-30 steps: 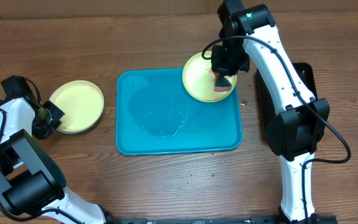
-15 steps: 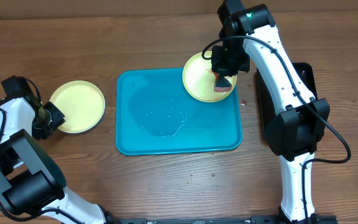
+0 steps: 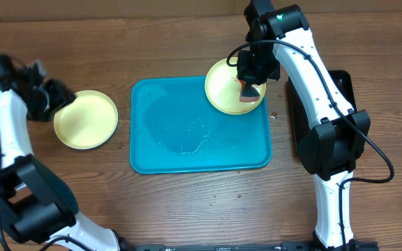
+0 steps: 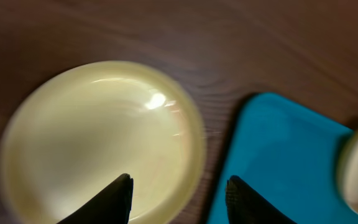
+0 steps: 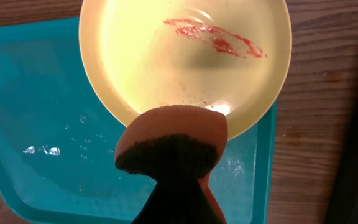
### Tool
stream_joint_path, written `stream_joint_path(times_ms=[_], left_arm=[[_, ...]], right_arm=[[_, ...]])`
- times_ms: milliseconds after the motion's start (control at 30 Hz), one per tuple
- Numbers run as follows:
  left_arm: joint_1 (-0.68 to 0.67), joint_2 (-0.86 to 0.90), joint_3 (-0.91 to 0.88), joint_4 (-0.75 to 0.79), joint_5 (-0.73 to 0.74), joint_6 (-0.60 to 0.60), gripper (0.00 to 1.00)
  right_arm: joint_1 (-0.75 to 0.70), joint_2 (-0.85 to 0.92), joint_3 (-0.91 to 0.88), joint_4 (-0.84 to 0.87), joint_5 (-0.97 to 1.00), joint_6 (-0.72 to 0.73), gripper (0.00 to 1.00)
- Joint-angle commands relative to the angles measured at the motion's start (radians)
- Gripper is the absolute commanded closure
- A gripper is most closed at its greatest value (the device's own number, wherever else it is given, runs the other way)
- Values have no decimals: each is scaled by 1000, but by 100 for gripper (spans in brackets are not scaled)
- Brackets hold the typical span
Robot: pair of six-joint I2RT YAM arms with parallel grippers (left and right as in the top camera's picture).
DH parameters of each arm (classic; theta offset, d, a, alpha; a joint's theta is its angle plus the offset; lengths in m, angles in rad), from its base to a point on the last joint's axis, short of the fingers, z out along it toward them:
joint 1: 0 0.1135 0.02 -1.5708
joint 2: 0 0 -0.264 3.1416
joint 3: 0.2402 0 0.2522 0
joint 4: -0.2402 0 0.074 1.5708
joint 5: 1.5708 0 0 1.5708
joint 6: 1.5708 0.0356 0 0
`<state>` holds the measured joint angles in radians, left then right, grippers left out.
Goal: Clean dirty plates on tray and stack at the side
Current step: 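Release the stacked plate and raise the left gripper away, then grip the remaining yellow-green plate's rim with the left gripper and pull it left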
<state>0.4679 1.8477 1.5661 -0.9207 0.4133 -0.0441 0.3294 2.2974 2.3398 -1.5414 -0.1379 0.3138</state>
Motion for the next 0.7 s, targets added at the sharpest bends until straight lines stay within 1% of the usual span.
stream_joint_path(times_ms=[0,67,133,200,333,367,433,500,567,667], left_arm=[[-163,-35,28,6,153,27,50],[-253,-26,26,14,152,11,50],[-362,-12,26,38,124,-33,50],[-477,1,26,73,41,-102,49],[-696,31,26,178,-186,-273,42],[-740,42,26,209,-232,-310,39],[-816,65,26,262,-309,-360,36],[-880,101,26,308,-361,-410,42],[-916,133,26,332,-373,-433,43],[-944,182,26,343,-376,-502,43]], right_arm=[[-5,-37,29,10,7,-8,96],[-23,-38,31,5,7,-7,96],[-53,-43,31,-4,6,-3,96],[-93,-53,31,-18,6,0,96],[-183,-68,31,-50,3,0,96],[-202,-68,31,-60,3,0,96],[-229,-68,31,-78,3,-1,96],[-249,-68,31,-89,5,-9,96],[-259,-68,31,-90,7,-9,96],[-262,-68,31,-89,7,-9,96]])
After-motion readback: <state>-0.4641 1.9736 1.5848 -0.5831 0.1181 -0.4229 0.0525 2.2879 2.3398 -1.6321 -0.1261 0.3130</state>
